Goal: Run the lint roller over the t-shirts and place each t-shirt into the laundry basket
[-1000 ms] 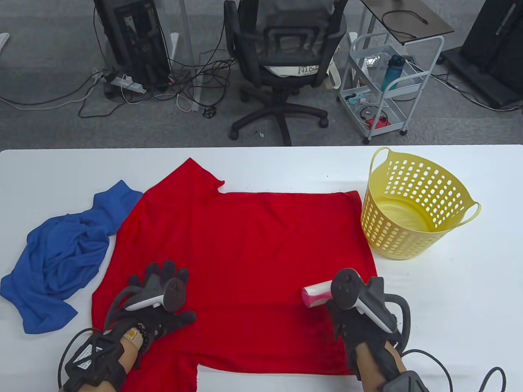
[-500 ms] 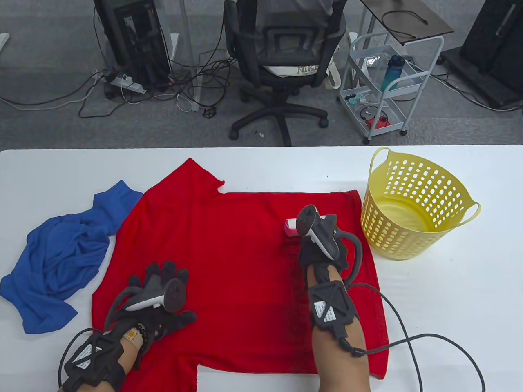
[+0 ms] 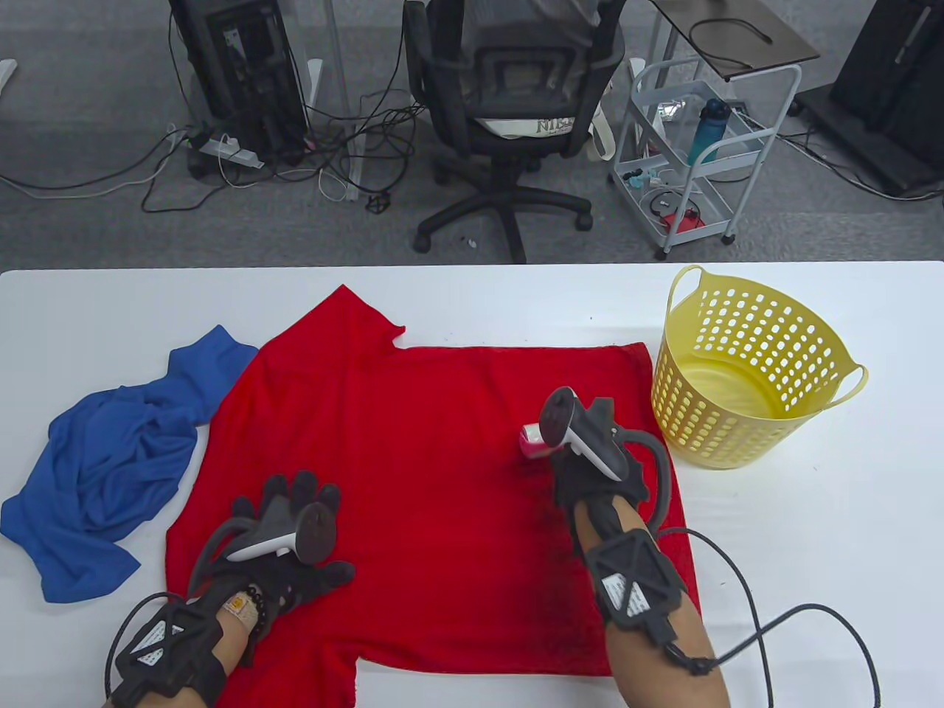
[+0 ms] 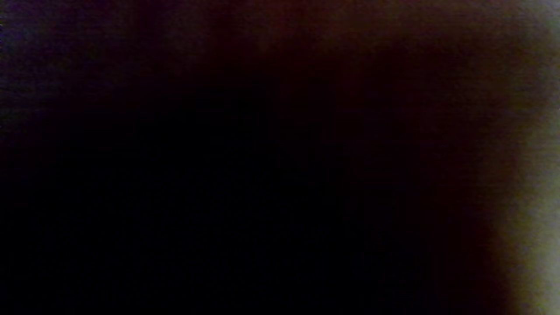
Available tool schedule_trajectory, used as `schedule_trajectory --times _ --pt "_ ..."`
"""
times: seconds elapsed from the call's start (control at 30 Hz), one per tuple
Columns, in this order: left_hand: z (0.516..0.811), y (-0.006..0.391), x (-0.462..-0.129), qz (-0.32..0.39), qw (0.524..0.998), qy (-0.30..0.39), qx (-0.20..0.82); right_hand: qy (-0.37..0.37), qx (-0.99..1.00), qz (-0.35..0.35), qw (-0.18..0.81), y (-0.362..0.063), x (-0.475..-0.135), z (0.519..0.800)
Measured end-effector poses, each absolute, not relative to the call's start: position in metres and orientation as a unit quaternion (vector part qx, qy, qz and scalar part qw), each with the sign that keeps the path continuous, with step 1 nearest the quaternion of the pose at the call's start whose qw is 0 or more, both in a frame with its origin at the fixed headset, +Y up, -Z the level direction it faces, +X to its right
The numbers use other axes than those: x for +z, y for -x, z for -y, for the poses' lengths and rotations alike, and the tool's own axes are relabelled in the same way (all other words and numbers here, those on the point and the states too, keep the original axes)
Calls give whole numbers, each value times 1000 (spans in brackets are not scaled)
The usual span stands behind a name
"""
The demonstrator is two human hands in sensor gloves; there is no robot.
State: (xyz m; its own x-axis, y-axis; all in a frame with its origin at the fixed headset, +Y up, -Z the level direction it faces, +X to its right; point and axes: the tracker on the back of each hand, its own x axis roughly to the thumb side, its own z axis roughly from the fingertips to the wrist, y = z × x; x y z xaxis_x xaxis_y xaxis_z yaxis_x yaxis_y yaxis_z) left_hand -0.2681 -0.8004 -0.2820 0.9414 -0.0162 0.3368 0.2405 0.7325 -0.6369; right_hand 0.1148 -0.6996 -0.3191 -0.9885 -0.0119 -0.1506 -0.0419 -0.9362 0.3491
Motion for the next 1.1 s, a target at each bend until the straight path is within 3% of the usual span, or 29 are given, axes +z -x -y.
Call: schedule_trajectory --times 0.23,0.43,0.6,0.93,1.1 --pt "801 268 -282 158 917 361 -68 23 974 -218 -51 -140 -206 690" --pt "801 268 -282 158 916 361 -68 16 973 -219 -66 -145 -179 686" --pt "801 268 -283 158 916 361 -68 21 977 -206 -50 -135 -219 691" --pt "802 268 -283 157 917 361 -69 102 981 -166 -6 -88 -375 704" --pt "802 268 -283 157 917 361 -69 156 978 -138 7 -71 -413 713"
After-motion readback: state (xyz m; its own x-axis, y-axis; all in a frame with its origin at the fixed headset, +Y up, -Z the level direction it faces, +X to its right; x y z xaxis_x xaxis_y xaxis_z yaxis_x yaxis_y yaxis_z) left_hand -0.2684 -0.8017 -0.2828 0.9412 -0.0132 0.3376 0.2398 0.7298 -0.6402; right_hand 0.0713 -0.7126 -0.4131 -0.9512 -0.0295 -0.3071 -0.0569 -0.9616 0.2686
